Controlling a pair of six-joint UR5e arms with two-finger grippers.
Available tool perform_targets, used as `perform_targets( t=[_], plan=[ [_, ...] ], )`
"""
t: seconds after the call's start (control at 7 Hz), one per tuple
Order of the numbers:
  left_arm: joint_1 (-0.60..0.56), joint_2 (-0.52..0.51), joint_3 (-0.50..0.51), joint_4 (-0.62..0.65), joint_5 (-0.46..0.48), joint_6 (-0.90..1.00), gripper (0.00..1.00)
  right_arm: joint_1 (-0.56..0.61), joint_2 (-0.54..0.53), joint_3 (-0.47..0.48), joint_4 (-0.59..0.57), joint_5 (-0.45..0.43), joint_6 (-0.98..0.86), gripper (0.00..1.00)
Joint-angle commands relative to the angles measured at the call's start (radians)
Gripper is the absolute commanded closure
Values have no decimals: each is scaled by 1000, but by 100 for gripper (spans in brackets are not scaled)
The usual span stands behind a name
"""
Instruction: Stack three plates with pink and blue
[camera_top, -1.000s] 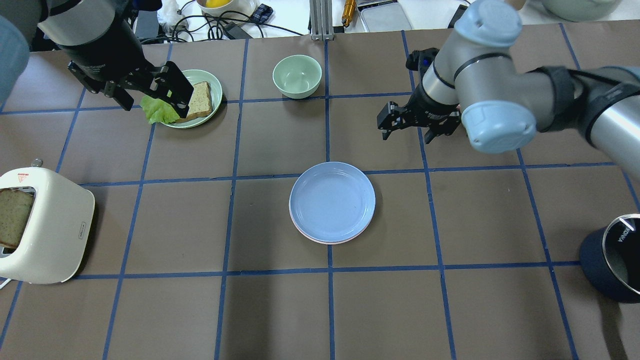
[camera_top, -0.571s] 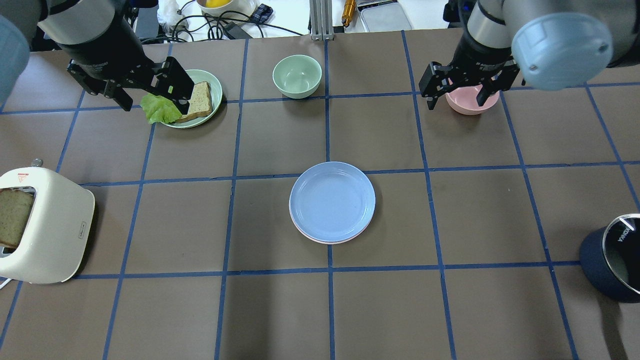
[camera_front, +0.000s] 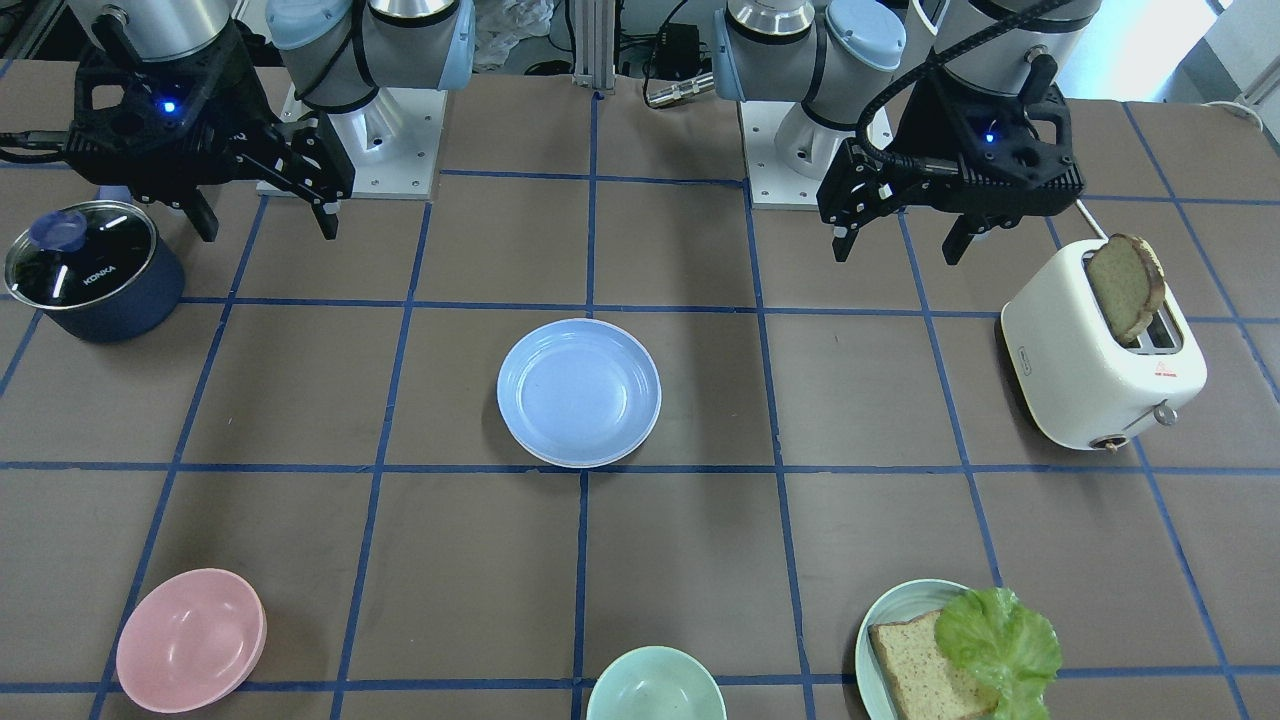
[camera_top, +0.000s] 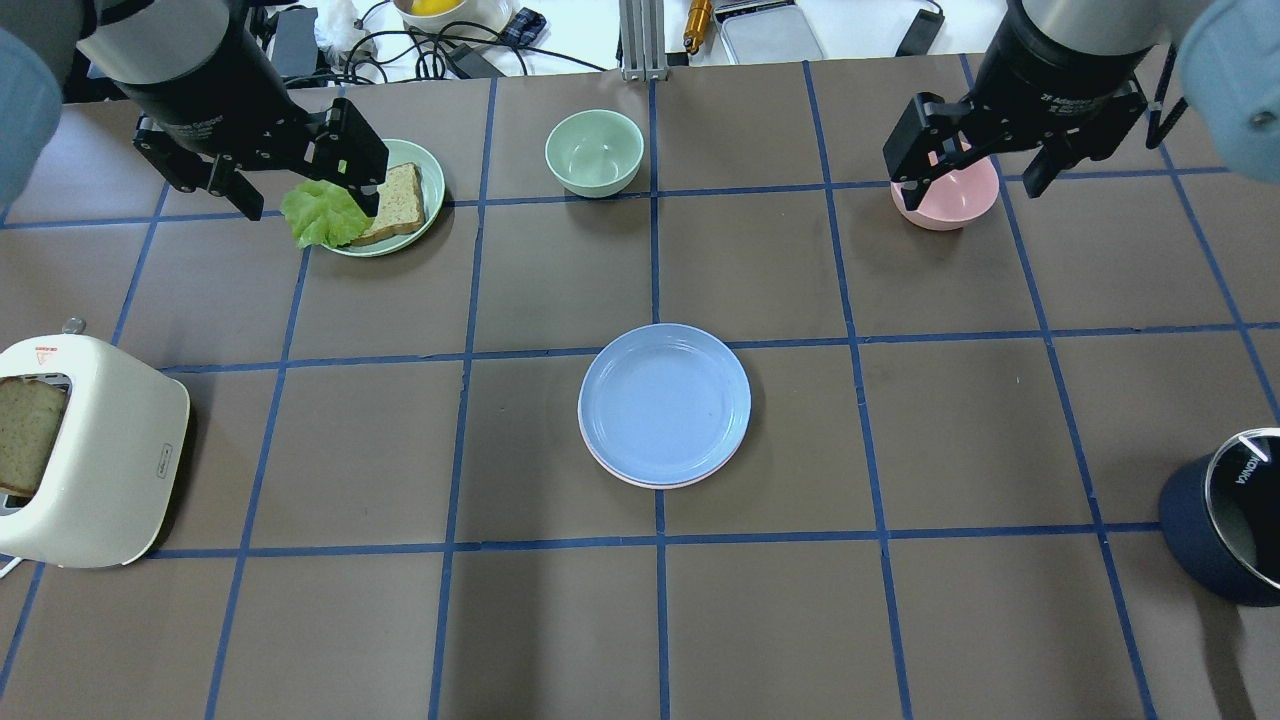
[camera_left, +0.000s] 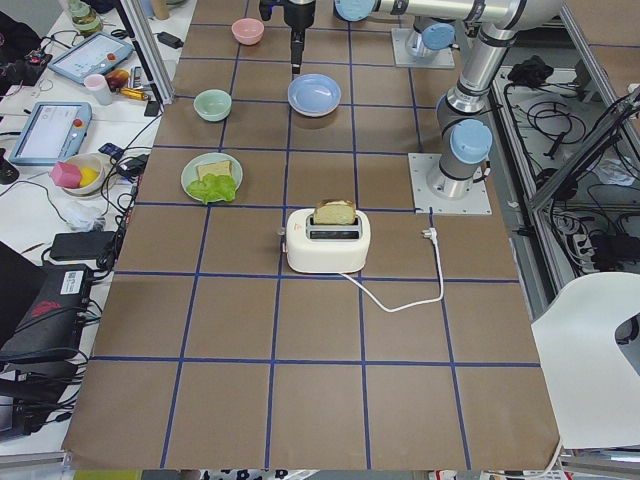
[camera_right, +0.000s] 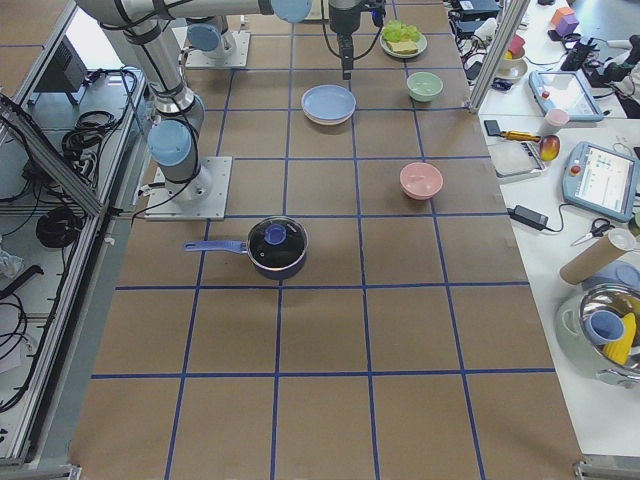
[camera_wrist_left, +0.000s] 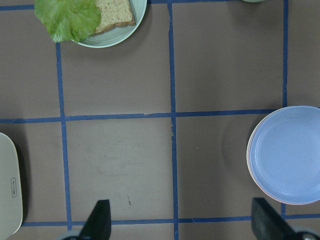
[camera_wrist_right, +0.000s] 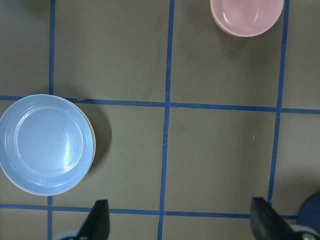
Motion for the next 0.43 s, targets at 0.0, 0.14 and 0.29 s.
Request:
perform_targets(
  t=[0.0, 0.14, 0.29],
  plan=[
    [-1, 0, 1, 1, 0, 0, 0, 2, 7, 1, 1, 2, 29, 0],
    [1, 0, 1, 0, 0, 2, 0, 2, 5, 2, 2, 2, 29, 0],
    [1, -1, 1, 0, 0, 2, 0, 1, 7, 7, 2, 2, 26, 0]
  ],
)
